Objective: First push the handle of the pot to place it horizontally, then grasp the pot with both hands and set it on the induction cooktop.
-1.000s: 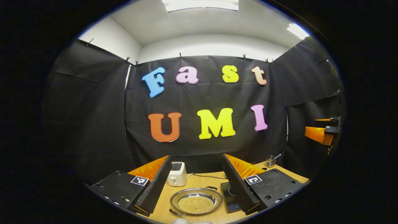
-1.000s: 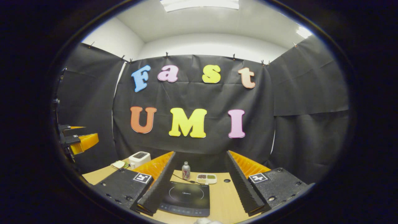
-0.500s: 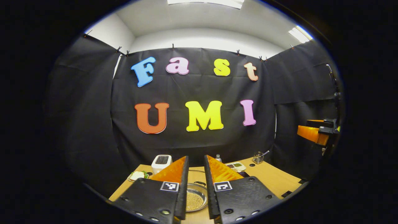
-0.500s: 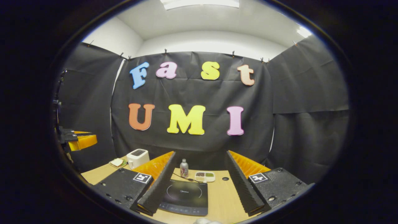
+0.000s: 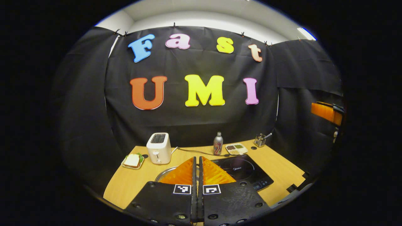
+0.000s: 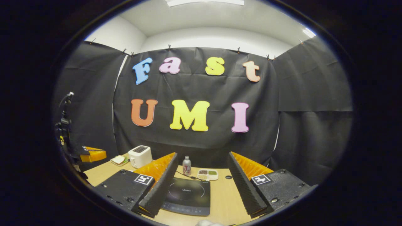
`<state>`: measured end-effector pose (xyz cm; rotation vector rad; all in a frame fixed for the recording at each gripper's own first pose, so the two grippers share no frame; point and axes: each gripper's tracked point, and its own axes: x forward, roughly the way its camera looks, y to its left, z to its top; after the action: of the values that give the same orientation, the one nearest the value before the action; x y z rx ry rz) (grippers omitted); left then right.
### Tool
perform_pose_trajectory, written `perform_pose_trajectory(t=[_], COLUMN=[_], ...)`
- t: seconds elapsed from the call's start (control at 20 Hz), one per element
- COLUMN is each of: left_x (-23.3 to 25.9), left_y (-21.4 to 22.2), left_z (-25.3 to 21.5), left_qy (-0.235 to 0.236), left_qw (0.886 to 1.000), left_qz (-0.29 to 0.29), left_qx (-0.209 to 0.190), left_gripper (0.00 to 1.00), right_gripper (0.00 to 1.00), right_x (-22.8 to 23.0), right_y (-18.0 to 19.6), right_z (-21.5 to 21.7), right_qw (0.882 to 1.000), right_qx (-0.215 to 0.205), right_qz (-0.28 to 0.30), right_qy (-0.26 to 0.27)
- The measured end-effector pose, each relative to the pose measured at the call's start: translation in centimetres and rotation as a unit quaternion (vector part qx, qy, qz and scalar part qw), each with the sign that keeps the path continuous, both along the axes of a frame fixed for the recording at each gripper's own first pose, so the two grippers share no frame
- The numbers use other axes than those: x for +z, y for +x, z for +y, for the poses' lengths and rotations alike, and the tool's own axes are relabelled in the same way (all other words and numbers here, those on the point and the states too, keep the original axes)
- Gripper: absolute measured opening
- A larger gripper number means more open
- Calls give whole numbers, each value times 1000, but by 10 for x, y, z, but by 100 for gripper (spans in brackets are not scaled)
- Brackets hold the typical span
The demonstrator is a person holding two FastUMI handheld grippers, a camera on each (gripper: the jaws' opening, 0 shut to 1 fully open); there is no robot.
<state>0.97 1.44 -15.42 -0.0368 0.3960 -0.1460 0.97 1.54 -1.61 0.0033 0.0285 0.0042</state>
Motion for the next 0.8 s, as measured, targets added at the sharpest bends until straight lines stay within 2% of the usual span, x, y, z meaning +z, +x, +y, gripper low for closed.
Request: perform_pose_trajectory(t=[0.05, 0.3, 0.6, 0.8], left_x=[-19, -106, -191, -224], left_y=[-2, -22, -52, -68], left_z=[1, 8, 23, 29], left_qy=[1, 10, 27, 38], left_qw=[1000, 991, 970, 955], left_qz=[23, 131, 242, 294], left_qx=[-1, -12, -21, -32], left_gripper=[0, 0, 0, 0], right_gripper=[99, 96, 96, 96], right_x=[-2, -20, -43, -54], right_y=[1, 5, 7, 8], right_z=[-1, 0, -4, -10], right_qw=[1000, 1000, 998, 997], right_qx=[0, 1, -5, -13], right_qz=[4, 30, 59, 72], right_qy=[-1, 2, 9, 21])
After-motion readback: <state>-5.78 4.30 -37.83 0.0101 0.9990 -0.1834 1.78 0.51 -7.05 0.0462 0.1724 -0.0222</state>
